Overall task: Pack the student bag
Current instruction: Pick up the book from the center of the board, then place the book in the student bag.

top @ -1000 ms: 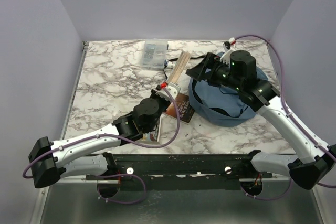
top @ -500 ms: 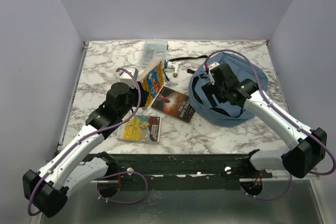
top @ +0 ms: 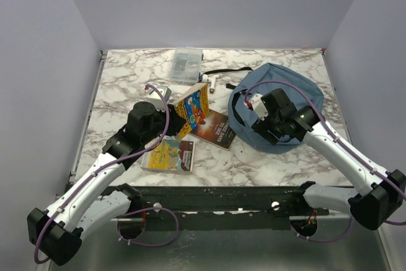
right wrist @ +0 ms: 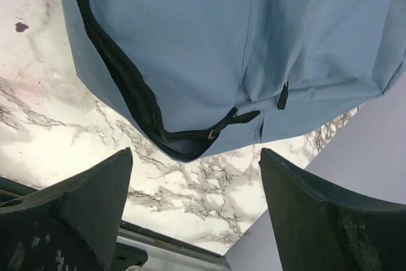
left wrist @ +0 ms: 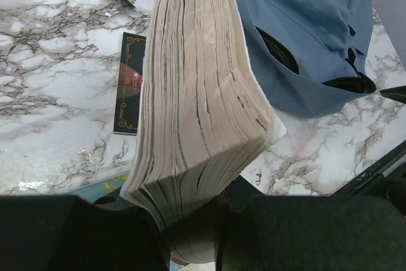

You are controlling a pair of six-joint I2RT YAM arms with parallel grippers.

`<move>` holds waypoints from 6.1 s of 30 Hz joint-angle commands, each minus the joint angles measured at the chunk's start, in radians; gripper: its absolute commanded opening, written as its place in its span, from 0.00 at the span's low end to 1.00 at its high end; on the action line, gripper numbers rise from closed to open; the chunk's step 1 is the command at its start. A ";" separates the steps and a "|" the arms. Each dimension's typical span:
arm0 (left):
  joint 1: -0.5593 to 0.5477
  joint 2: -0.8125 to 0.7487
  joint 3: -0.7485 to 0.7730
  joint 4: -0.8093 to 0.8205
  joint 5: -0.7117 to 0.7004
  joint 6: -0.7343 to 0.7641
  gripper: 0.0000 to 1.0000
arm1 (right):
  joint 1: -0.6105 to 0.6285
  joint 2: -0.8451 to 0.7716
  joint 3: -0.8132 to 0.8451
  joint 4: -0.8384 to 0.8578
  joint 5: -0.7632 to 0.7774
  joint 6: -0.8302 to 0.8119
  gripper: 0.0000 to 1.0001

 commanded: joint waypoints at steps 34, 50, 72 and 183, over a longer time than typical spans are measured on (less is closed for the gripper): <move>-0.002 0.015 0.022 0.080 0.063 -0.014 0.00 | -0.001 0.258 0.013 0.306 0.020 0.071 0.01; 0.023 0.257 0.076 0.146 0.511 -0.577 0.00 | -0.024 0.066 0.135 0.268 0.446 0.652 0.01; -0.206 0.593 0.175 0.539 0.241 -1.251 0.00 | -0.024 -0.089 0.191 0.382 0.325 0.681 0.01; -0.247 0.695 0.346 0.332 0.242 -0.444 0.90 | -0.030 -0.188 -0.017 0.221 0.638 0.757 0.01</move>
